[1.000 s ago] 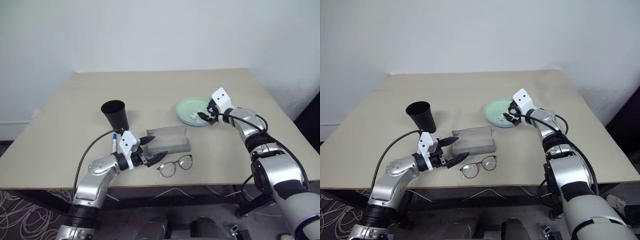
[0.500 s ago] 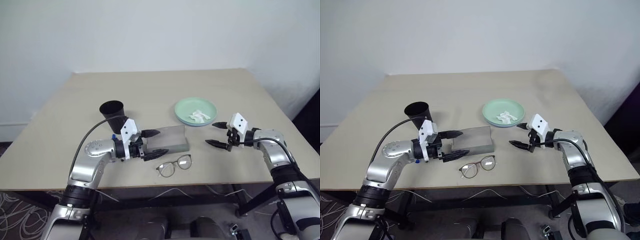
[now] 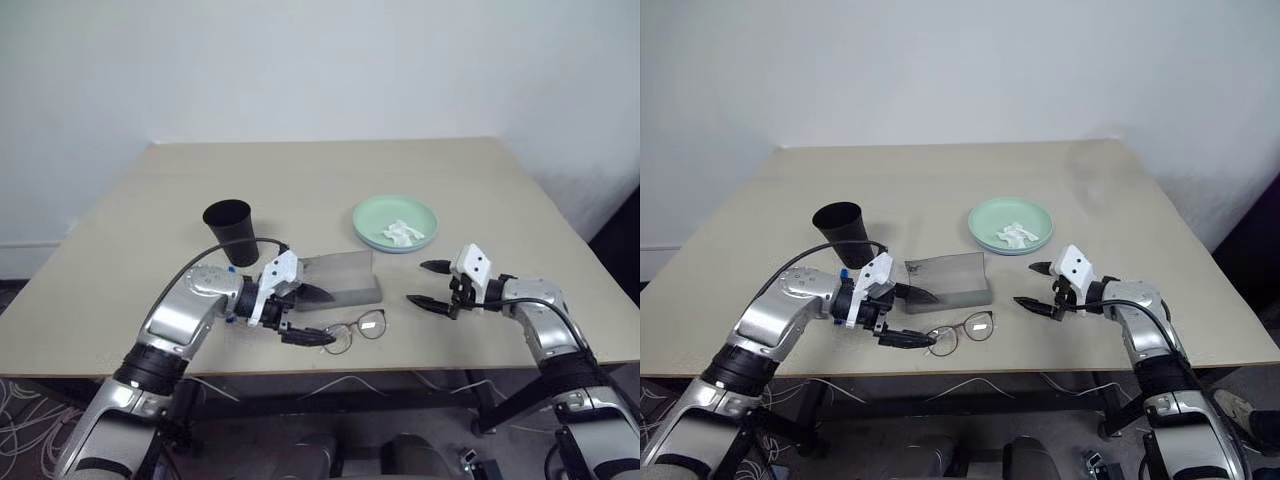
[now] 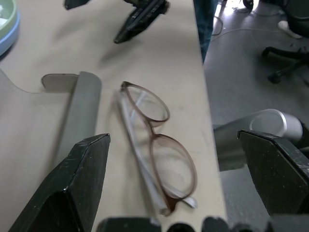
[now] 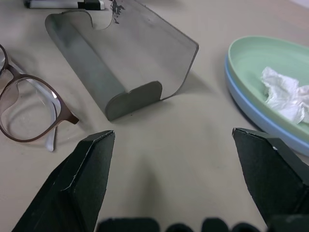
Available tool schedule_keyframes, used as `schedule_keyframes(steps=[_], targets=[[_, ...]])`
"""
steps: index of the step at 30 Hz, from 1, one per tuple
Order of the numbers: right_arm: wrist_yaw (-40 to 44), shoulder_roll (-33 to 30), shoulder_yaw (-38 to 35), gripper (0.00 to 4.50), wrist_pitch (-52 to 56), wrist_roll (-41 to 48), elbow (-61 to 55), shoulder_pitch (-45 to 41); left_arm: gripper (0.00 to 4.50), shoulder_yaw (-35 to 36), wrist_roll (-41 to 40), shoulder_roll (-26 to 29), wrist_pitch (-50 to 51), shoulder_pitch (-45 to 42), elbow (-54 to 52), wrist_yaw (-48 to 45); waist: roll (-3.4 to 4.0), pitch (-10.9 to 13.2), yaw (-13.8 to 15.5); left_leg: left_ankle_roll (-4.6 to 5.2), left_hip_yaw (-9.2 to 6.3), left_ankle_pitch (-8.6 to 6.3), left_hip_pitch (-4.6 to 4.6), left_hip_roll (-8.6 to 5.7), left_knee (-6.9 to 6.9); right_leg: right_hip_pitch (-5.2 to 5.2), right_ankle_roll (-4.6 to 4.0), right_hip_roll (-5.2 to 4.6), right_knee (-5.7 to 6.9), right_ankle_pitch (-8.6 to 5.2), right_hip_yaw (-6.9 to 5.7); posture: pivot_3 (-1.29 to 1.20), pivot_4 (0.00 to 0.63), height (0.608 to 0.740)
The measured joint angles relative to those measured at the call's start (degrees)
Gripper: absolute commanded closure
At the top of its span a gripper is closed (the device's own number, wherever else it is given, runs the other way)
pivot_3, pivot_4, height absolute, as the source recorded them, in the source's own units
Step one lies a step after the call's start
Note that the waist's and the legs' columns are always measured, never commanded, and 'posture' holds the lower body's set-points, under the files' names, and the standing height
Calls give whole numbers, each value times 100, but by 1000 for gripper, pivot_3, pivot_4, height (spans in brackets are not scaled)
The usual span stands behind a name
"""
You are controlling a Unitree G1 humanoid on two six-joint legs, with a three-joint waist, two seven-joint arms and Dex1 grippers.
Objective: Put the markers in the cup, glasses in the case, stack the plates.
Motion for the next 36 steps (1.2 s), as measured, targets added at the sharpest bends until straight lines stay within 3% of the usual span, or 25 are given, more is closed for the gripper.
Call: schedule_keyframes(steps=[13,16,23,31,34,36], targets=[[-521,131,-14,284,103,5,-357,235,0,-650,691,-894,-305,-993,1765,-409,-9,4,0,0,-1,0,-4,0,6,-2,3,2,0,1,-4,0,0,736],[-619,179,-16,242,105,10,-424,269,595,-725,824,-1037,-387,-1086,1971,-466,-14,5,0,1,0,0,-6,0,11,0,4,1,-1,1,-5,0,0,736],[-776,180,-24,242,114,44,-474,443,3018,-756,1010,-1109,-460,-1087,2116,-594,-17,6,-2,2,-1,0,-7,0,11,-1,5,1,-1,1,-5,0,0,736],[-841,180,-25,242,116,48,-520,444,3018,-839,1153,-1121,-515,-1087,2117,-626,-18,6,-3,2,-2,0,-6,0,12,1,5,1,0,1,-7,0,0,736],[-854,181,-25,242,114,47,-518,441,3662,-842,1171,-1121,-524,-1087,2116,-626,-18,6,-3,2,-2,0,-6,0,12,0,5,1,0,1,-7,0,0,736],[-870,186,-22,242,114,47,-516,438,4328,-837,1149,-1123,-519,-1087,2114,-637,-18,6,-3,2,-2,0,-6,0,11,0,6,2,0,1,-7,0,0,736]])
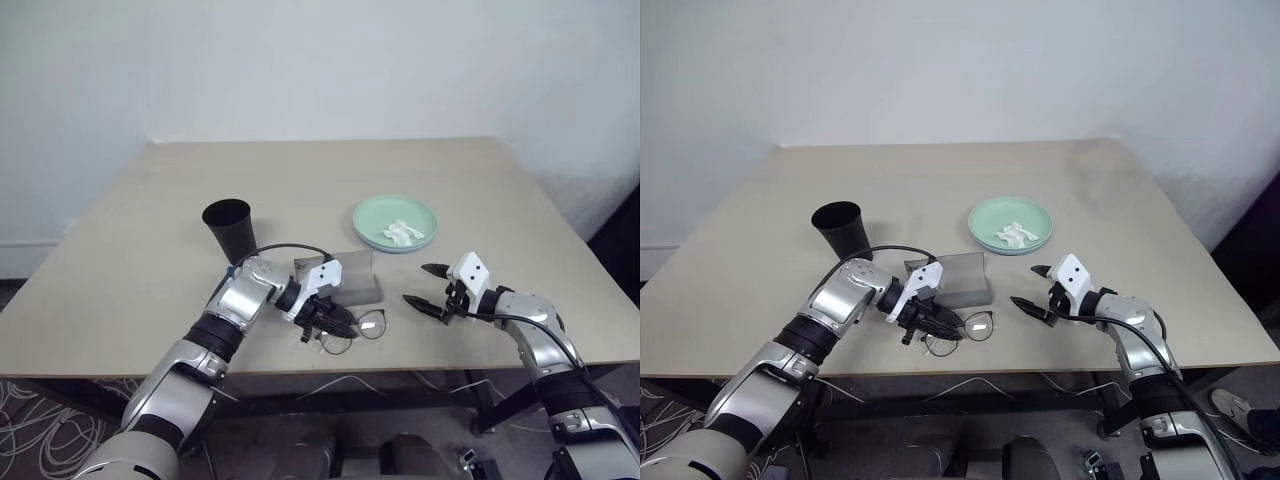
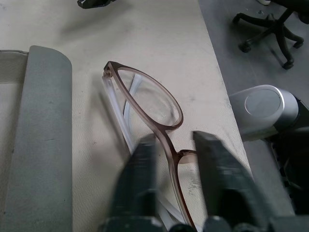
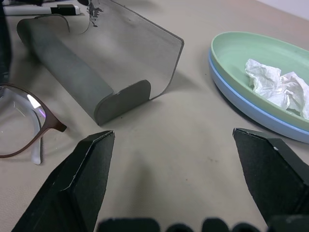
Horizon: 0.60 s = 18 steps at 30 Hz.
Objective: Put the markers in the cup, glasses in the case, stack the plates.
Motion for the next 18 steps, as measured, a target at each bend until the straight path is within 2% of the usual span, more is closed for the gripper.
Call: schedule_keyframes(steps=[1,13,18], targets=[[-13,4,2,242,0,0,1,-1,4474,12,-57,-9,1,0,-28,-39,0,-1,0,0,0,0,1,0,0,1,0,0,0,0,0,0,0,736],[-84,51,31,242,-12,-7,37,-35,4474,23,-103,-5,9,0,-90,-45,-1,-2,-1,0,0,0,8,0,4,13,-3,-2,5,-1,0,0,0,736],[-191,50,28,242,-71,-18,173,-143,4474,350,-321,66,258,0,-368,-4,-2,-1,-1,0,-1,0,4,0,5,6,-2,-1,4,0,0,0,0,736]])
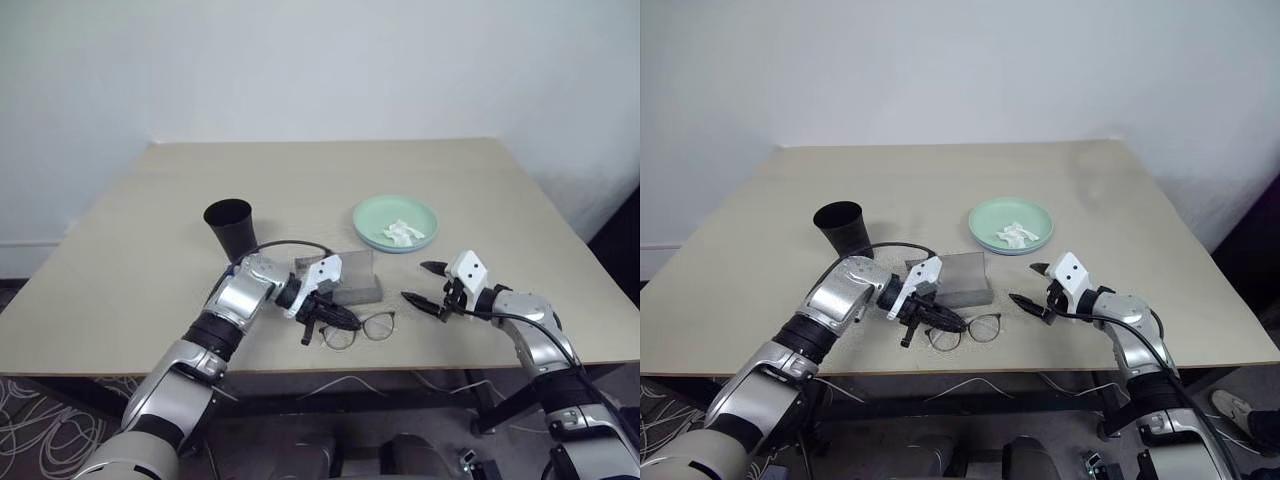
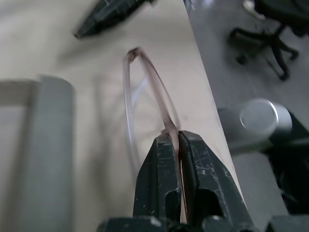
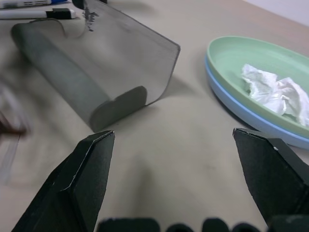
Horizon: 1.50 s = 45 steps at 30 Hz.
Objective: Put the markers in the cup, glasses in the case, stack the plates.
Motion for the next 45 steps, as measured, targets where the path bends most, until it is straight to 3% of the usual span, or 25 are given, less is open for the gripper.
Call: schedule_keyframes(steps=[10,18,28,45], targets=[[-60,-23,-39,242,-185,-94,406,-149,4474,706,-324,262,-16,-481,-204,163,-1,1,5,1,0,1,1,0,2,0,10,2,-1,5,-1,0,0,736],[15,-110,-47,242,-200,-95,449,-215,4474,725,352,58,-1538,-1275,1790,582,-3,-1,5,2,1,1,0,-1,2,-2,13,3,-2,7,-2,0,0,736],[2,-125,-77,242,-171,-90,262,-15,4474,539,995,-383,-2678,-1725,3463,521,-12,2,9,8,1,2,-9,-3,16,-1,17,1,-3,8,-9,0,0,736],[-82,-162,-161,242,16,-89,-74,189,4474,506,1520,-561,-3073,-1915,4247,74,-15,3,2,20,-2,-6,-19,-3,44,3,19,1,0,8,-16,0,0,736]])
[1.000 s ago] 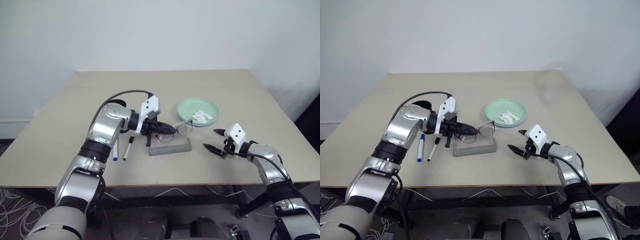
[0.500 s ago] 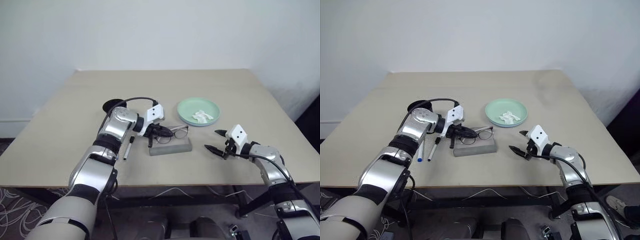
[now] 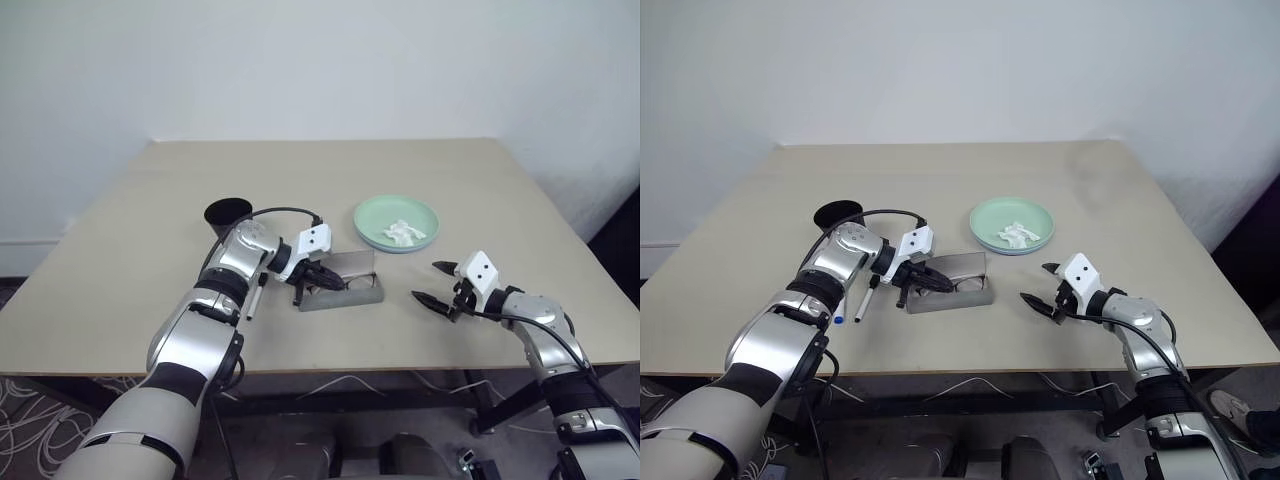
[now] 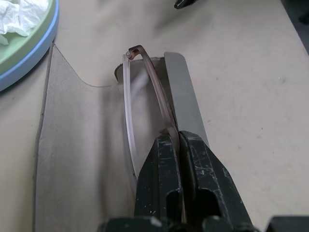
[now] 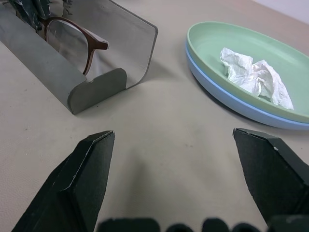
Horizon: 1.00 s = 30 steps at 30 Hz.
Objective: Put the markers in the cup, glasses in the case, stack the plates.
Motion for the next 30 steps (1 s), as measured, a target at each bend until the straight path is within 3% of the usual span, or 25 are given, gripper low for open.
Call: schedule_keyframes(steps=[3,8,13,17,20,25,30], targets=[[-26,2,1,242,0,0,0,0,3804,7,70,0,-67,-11,33,76,0,0,-1,1,0,-1,0,0,3,1,0,0,1,0,-1,0,0,736],[-24,11,5,242,0,-1,1,-3,2126,60,68,-12,-144,-12,54,253,-1,0,1,2,0,-1,-2,0,7,-1,1,0,2,1,-2,0,0,736],[-21,42,9,242,-1,-1,19,-50,2126,262,41,-22,-219,-26,54,427,-1,0,0,2,0,-2,-2,0,11,0,2,1,3,1,-4,0,0,736],[-19,59,29,242,-4,-3,74,-80,2126,566,-31,-120,-368,-224,136,1072,-4,2,9,2,-7,-2,-8,0,20,-1,4,0,4,3,-11,0,0,736],[-18,77,67,242,-10,-3,102,-103,2706,685,2,-145,-469,-537,231,1783,-5,2,6,4,-7,-3,-9,-2,25,2,10,0,3,6,-11,0,0,736],[41,72,77,242,-2,18,93,-102,4433,608,356,-148,-752,-634,446,2573,-5,1,-2,6,-4,-4,-8,-3,26,1,13,1,5,7,-9,0,0,736],[532,-59,-106,242,349,640,-797,-43,4491,360,852,-148,-742,-633,752,3233,-7,1,4,6,-6,-4,-14,-3,30,0,16,1,6,8,-14,0,0,736]])
